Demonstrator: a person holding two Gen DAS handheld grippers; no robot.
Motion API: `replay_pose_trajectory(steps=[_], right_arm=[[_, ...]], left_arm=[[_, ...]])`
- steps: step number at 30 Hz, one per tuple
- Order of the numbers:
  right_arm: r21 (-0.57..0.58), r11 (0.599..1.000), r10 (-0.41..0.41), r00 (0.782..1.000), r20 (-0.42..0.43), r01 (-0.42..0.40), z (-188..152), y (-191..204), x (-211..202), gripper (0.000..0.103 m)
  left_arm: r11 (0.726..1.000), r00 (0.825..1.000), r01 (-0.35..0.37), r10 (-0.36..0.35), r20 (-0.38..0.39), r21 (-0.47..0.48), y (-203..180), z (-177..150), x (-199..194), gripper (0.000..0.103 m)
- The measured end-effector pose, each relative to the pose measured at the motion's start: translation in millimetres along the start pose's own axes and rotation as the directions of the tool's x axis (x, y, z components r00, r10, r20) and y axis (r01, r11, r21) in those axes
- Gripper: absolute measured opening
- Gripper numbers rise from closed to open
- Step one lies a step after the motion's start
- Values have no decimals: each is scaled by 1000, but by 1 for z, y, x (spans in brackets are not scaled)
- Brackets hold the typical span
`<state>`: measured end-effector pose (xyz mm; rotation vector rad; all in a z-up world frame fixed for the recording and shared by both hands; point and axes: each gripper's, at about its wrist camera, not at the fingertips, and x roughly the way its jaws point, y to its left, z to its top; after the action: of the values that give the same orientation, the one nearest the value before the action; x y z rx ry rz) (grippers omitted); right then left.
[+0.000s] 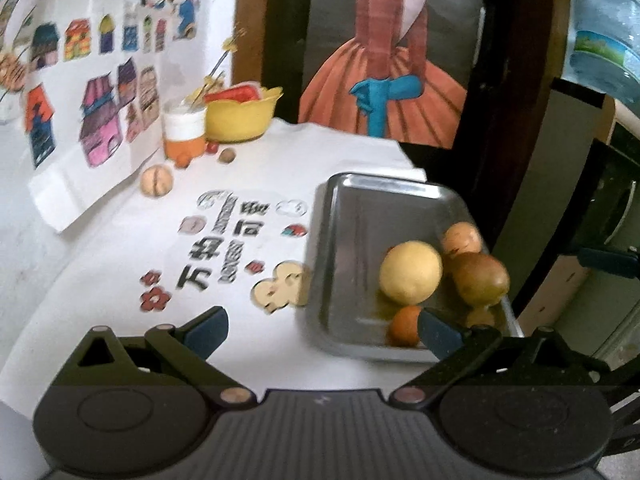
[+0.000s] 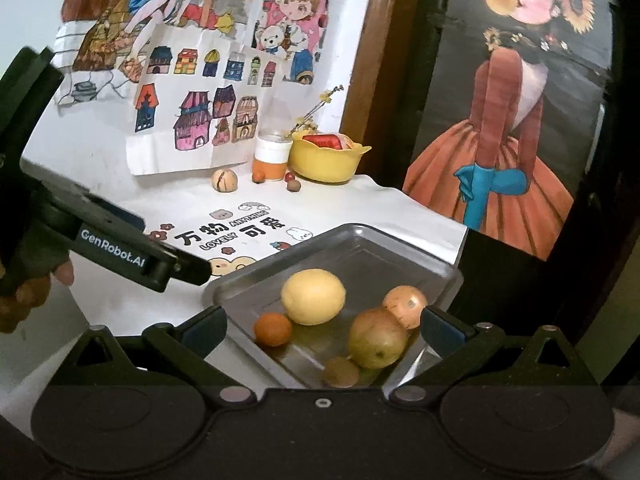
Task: Organize fruits
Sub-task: 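Move the left tool toward the tan round fruit while the right tool approaches the small brown nut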
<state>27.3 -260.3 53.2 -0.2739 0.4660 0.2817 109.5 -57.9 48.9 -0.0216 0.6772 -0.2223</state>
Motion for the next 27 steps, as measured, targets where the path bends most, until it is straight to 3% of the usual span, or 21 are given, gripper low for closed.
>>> replay_pose_trajectory(steps=[9, 15, 18, 22, 27], right_arm=[[142, 988, 64, 998, -22, -60, 0, 0, 63, 102], [257, 954, 167, 985, -30, -154, 19, -6, 111, 102], [262, 949, 190, 981, -36, -174, 36, -9, 137, 103], [285, 942, 202, 978, -54, -178, 56, -23, 159, 103], [370, 923, 190, 964, -189, -109, 72, -44, 171, 103]], left_arm=[[990, 998, -55, 54, -14, -133, 48, -2, 38, 103], [977, 993, -115, 115, -8, -177, 80, 22, 77, 103], [971, 987, -162, 161, -22, -176, 96, 39, 99, 103], [959, 972, -223, 207, -108, -172, 113, 65, 126, 103], [950, 948, -269, 232, -219, -159, 118, 90, 144, 103]])
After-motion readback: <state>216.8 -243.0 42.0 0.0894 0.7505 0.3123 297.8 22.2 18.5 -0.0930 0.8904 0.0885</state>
